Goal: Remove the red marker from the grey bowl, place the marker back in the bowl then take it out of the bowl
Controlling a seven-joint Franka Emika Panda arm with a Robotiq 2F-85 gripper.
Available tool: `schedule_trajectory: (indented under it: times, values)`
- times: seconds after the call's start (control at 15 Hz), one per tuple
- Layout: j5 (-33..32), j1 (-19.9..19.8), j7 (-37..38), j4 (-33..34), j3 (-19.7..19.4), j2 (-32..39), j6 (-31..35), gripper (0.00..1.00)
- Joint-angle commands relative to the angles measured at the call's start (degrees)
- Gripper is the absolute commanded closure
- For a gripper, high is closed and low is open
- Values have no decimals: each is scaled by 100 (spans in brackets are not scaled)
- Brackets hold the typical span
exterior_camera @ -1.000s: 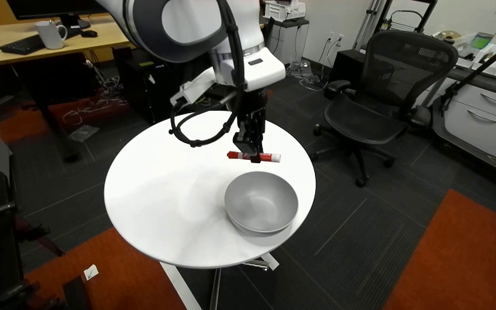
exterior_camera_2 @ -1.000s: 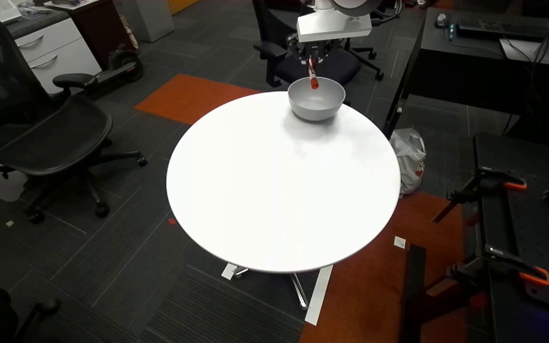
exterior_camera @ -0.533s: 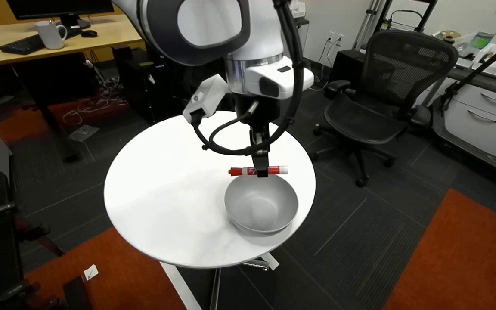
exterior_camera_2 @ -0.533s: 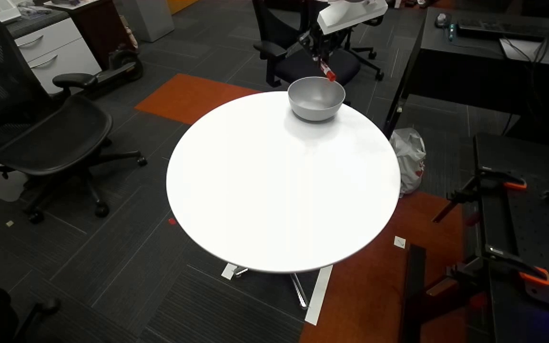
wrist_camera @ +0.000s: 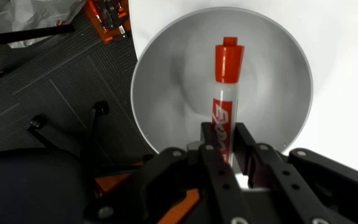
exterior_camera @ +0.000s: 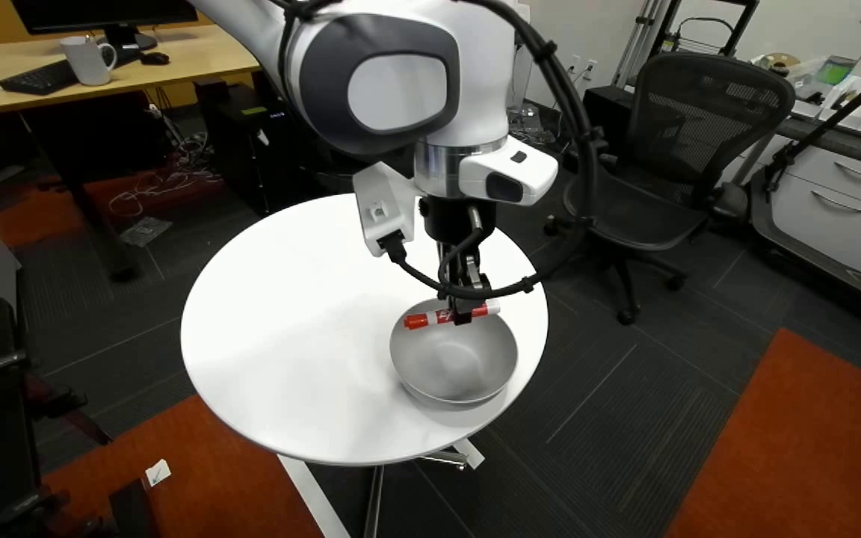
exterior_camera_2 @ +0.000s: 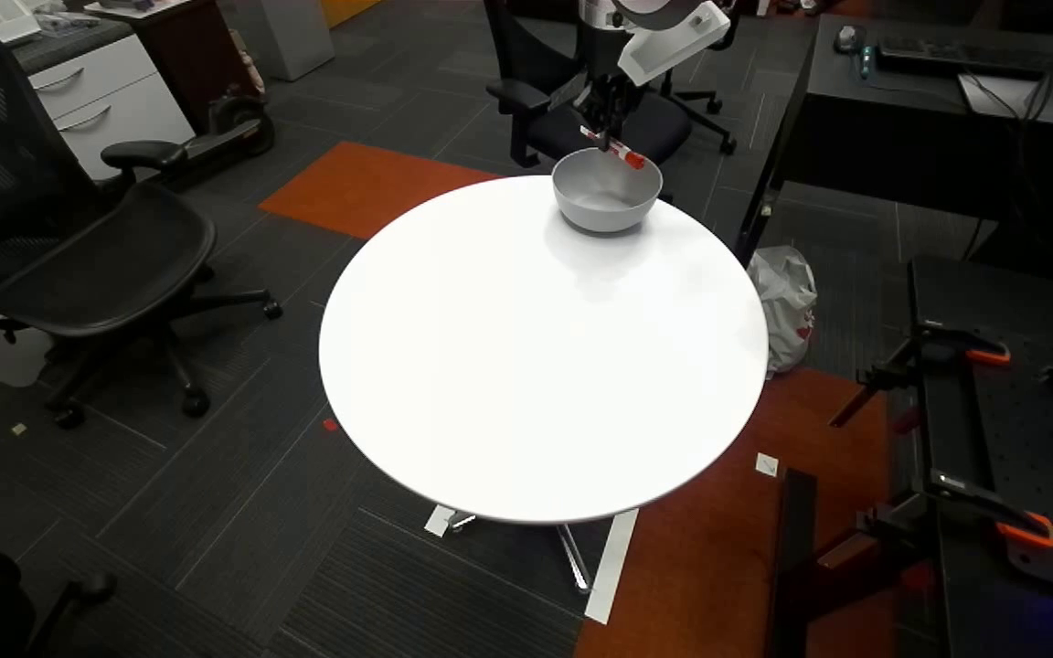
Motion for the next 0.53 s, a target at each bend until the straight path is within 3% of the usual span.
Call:
schedule_trajectory:
  times: [0.0, 0.07, 0.13, 0.27, 0.47]
  values:
    - [120, -170, -485, 420, 156, 271, -321, 95]
    - [109, -176, -524, 482, 155, 329, -347, 95]
    - [114, -178, -521, 530, 152, 371, -383, 55]
    - [118, -179, -531, 606, 144, 430, -449, 48]
    - [75, -112, -385, 624, 89, 436, -488, 25]
